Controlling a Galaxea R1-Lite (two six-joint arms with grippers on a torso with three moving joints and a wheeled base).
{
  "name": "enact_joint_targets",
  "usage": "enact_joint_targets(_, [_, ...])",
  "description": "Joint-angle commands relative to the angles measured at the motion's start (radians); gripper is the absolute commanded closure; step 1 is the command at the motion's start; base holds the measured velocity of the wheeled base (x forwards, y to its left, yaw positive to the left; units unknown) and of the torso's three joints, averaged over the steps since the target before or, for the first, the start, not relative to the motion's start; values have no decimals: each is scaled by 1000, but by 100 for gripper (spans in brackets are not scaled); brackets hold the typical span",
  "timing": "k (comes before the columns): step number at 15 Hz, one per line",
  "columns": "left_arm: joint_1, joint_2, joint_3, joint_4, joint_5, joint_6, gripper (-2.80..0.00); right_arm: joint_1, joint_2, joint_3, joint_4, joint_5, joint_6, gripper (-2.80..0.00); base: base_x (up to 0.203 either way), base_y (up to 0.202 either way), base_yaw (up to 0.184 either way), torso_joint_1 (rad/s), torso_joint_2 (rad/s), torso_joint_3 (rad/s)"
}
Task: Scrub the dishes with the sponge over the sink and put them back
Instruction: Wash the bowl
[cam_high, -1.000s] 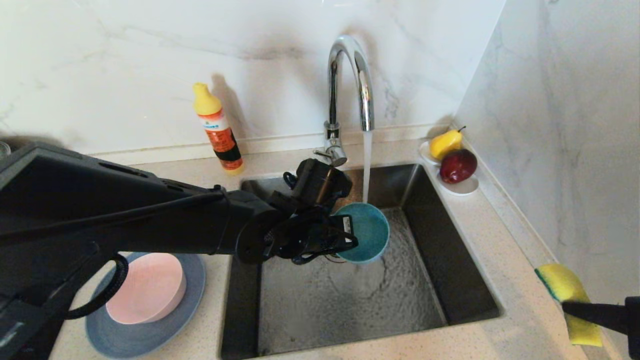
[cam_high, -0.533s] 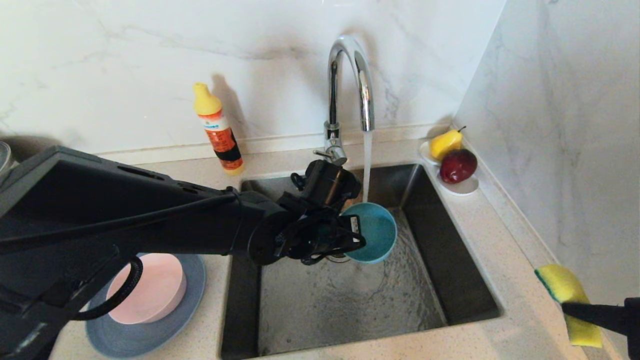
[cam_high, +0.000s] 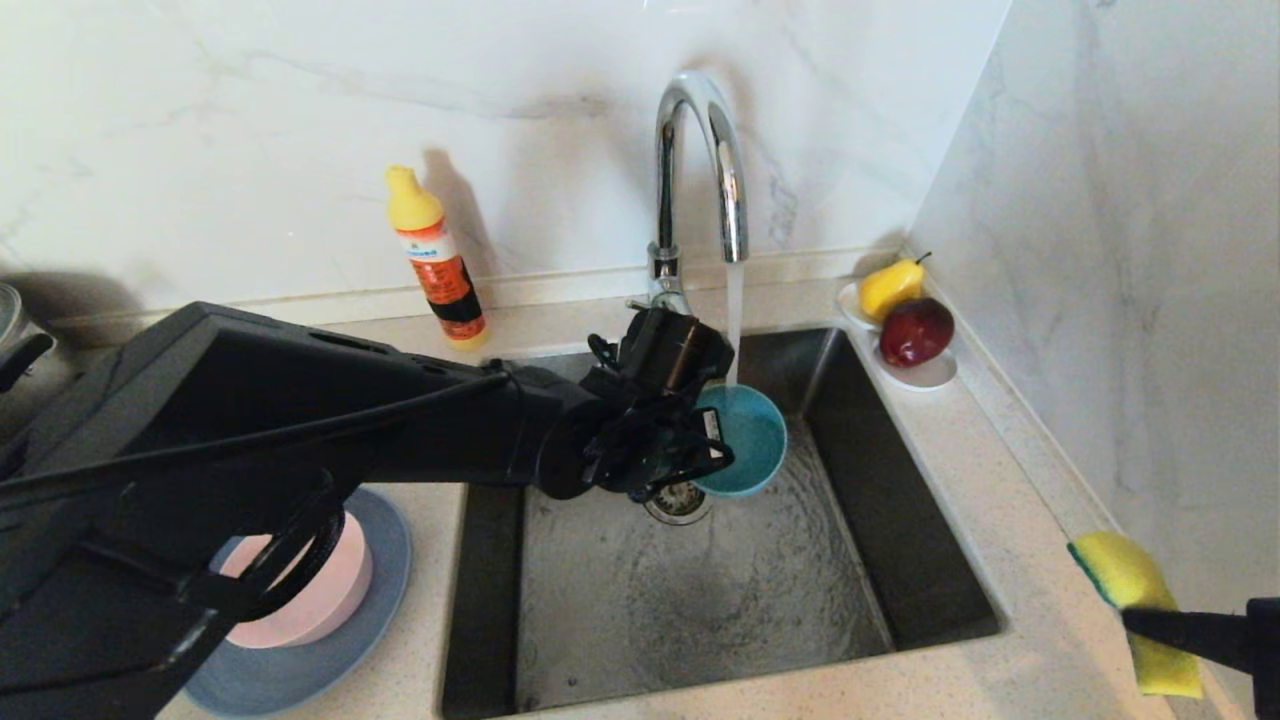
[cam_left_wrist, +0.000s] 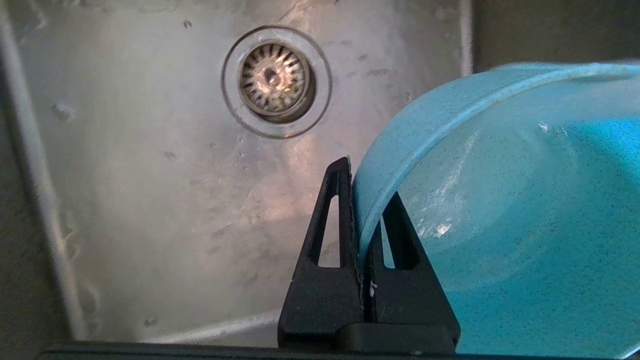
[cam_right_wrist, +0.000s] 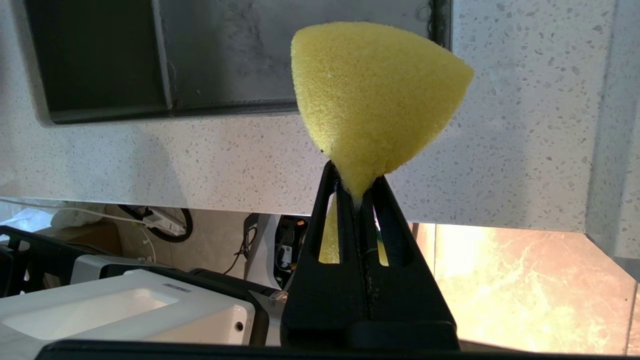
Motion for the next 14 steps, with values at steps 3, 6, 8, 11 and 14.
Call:
enact_joint_targets(3, [-1, 42, -84, 42, -2, -6, 0, 0, 8, 2, 2, 1, 3, 0, 0, 0, 0, 0, 0, 0])
enact_joint_targets(6, [-1, 33, -74, 42, -1, -7, 0, 1, 3, -4, 2, 1, 3, 0, 0, 0, 0, 0, 0, 0])
enact_joint_targets(8, [-1, 31, -78, 43, 1, -7, 0, 1, -1, -6, 2, 1, 3, 0, 0, 0, 0, 0, 0, 0])
enact_joint_targets(11, [-1, 35, -85, 46, 1, -8, 0, 1, 0, -4, 2, 1, 3, 0, 0, 0, 0, 0, 0, 0])
enact_joint_targets(14, [1, 8, -52, 46, 6, -10, 0, 1, -2, 2, 2, 1, 3, 0, 0, 0, 0, 0, 0, 0])
